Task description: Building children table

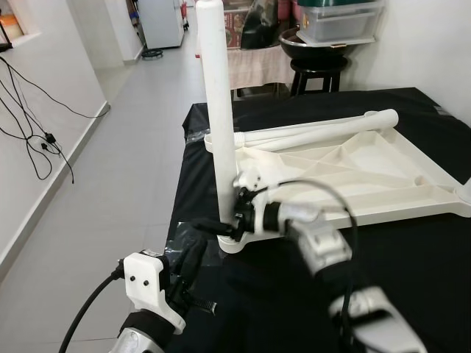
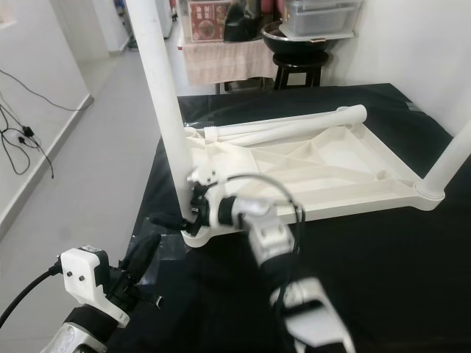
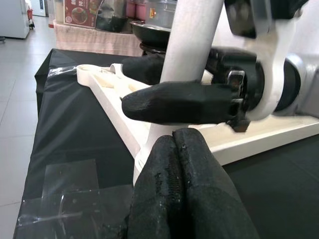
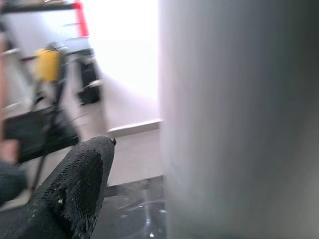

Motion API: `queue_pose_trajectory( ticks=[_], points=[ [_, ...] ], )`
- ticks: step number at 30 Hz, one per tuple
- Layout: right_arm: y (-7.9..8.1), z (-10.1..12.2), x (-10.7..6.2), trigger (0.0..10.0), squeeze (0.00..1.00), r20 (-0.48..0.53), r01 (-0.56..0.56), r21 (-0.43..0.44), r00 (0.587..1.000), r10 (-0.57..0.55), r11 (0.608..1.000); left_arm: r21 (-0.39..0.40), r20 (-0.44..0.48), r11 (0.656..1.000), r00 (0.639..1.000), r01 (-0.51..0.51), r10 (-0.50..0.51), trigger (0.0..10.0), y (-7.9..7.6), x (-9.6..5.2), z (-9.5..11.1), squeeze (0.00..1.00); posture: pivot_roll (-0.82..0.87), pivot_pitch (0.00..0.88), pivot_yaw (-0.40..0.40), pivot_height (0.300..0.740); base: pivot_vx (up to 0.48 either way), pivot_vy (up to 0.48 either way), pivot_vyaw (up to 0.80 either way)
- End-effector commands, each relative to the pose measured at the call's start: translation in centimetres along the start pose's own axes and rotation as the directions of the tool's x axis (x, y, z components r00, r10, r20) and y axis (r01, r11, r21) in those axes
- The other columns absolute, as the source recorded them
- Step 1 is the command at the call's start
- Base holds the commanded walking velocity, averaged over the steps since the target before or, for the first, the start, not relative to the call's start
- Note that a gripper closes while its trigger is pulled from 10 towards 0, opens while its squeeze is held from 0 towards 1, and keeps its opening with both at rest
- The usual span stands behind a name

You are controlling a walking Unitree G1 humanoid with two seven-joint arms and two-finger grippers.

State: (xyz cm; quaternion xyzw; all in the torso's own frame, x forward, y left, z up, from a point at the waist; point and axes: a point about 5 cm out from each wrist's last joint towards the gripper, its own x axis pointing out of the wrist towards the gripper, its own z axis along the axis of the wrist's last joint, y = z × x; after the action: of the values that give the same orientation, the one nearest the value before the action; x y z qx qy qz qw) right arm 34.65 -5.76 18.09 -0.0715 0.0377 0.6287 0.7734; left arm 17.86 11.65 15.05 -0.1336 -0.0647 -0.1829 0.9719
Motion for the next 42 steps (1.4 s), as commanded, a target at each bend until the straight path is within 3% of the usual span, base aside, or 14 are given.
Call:
queue_pose_trajectory(
  ticks=[1, 6, 7, 11, 20, 24, 27, 28, 29, 31, 37, 40, 41, 42],
  points=[
    [0.3, -0.6, 0.5, 10.0, 0.0, 0.001, -0.089, 0.045, 0.996, 0.089, 0.995, 0.004, -0.022, 1.0, 1.0, -0.008, 0.008, 10.0, 0.2, -0.1, -0.4, 0.0, 0.01, 0.006, 0.033, 0.74, 0.0, 0.0, 0.0],
    [-0.5, -1.1, 0.2, 10.0, 0.0, -0.028, -0.09, 0.089, 0.995, 0.092, 0.992, 0.006, -0.024, 1.0, 1.0, -0.009, 0.009, 10.0, 0.2, -0.1, -0.5, 0.0, 0.02, 0.0, 0.031, 0.74, 0.0, 0.0, 0.0],
    [-0.7, -1.4, -0.1, 0.2, 0.0, -0.035, -0.1, 0.113, 0.994, 0.105, 0.989, 0.004, -0.026, 1.0, 1.0, -0.009, 0.009, 10.0, 0.2, -0.1, -0.6, 0.0, 0.02, 0.0, 0.025, 0.74, 0.0, 0.0, 0.0],
    [-0.8, -1.8, -0.6, 0.0, 0.0, -0.037, -0.127, 0.139, 0.99, 0.133, 0.982, -0.002, -0.029, 1.0, 1.0, -0.008, 0.008, 10.0, 0.1, -0.2, -0.7, 0.0, 0.02, 0.0, 0.024, 0.74, 0.0, 0.0, 0.0],
    [-0.8, -3.3, -2.3, 0.0, 0.0, -0.054, -0.094, 0.131, 0.993, 0.101, 0.987, -0.012, -0.033, 1.0, 0.999, 0.0, -0.001, 10.0, -0.2, -0.2, -0.7, 0.0, 0.01, 0.011, 0.034, 0.74, 0.0, 0.0, 0.0],
    [-1.1, -4.0, -3.4, 0.0, 0.0, -0.091, 0.007, 0.115, 0.996, 0.003, 0.993, -0.014, -0.033, 1.0, 0.999, 0.003, -0.003, 10.0, -0.2, -0.3, -0.7, 0.0, 0.0, 0.017, 0.034, 0.74, 0.0, 0.0, 0.0],
    [-0.7, -5.8, -3.1, 0.0, 0.0, -0.189, 0.26, 0.088, 0.952, -0.241, 0.962, -0.012, -0.033, 1.0, 0.999, 0.003, -0.003, 10.0, -0.2, -0.4, -0.5, 0.0, -0.01, 0.032, 0.033, 0.74, 0.0, 0.0, 0.0],
    [0.2, -6.3, -2.5, 0.0, 0.0, -0.2, 0.571, 0.152, 0.817, -0.541, 0.807, -0.01, -0.032, 1.0, 0.999, 0.002, -0.002, 10.0, 0.0, -0.5, -0.4, 0.0, -0.02, 0.051, 0.037, 0.74, 0.0, 0.0, 0.0],
    [0.2, -6.3, -2.5, 0.0, 0.0, -0.2, 0.571, 0.152, 0.817, -0.541, 0.807, -0.01, -0.032, 1.0, 0.999, 0.002, -0.002, 10.0, 0.0, -0.5, -0.4, 0.0, -0.02, 0.051, 0.037, 0.74, 0.0, 0.0, 0.0],
    [2.3, -6.2, -2.9, 0.0, 0.0, -0.215, 0.763, 0.102, 0.643, -0.735, 0.638, -0.007, -0.034, 1.0, 0.999, 0.004, -0.004, 10.0, 0.1, -0.6, -0.2, 0.0, -0.01, 0.06, 0.035, 0.74, 0.0, 0.0, 0.0],
    [1.8, -6.1, -1.8, 0.0, 0.0, -0.225, 0.64, 0.115, 0.762, -0.607, 0.76, -0.007, -0.034, 1.0, 0.999, 0.002, -0.003, 10.0, 0.1, -0.6, -0.2, 0.0, -0.01, 0.053, 0.038, 0.74, 0.0, 0.0, 0.0],
    [1.6, -6.1, -1.8, 0.0, 0.0, -0.237, 0.643, 0.096, 0.756, -0.61, 0.76, -0.002, -0.029, 1.0, 1.0, -0.007, 0.007, 10.0, 0.2, -0.6, -0.1, 0.0, -0.01, 0.056, 0.039, 0.74, 0.0, 0.0, 0.0],
    [1.6, -5.7, -1.7, 10.0, 0.0, -0.231, 0.628, 0.103, 0.769, -0.596, 0.771, 0.0, -0.027, 1.0, 1.0, -0.011, 0.011, 10.0, 0.2, -0.5, -0.1, 0.0, -0.01, 0.052, 0.041, 0.74, 0.0, 0.0, 0.0],
    [1.4, -5.1, -1.4, 10.0, 1.0, -0.205, 0.591, 0.119, 0.801, -0.563, 0.798, 0.001, -0.026, 1.0, 1.0, -0.013, 0.013, 10.0, 0.2, -0.5, -0.1, 0.0, -0.01, 0.052, 0.04, 0.74, 0.0, 0.0, 0.0]
  ],
)
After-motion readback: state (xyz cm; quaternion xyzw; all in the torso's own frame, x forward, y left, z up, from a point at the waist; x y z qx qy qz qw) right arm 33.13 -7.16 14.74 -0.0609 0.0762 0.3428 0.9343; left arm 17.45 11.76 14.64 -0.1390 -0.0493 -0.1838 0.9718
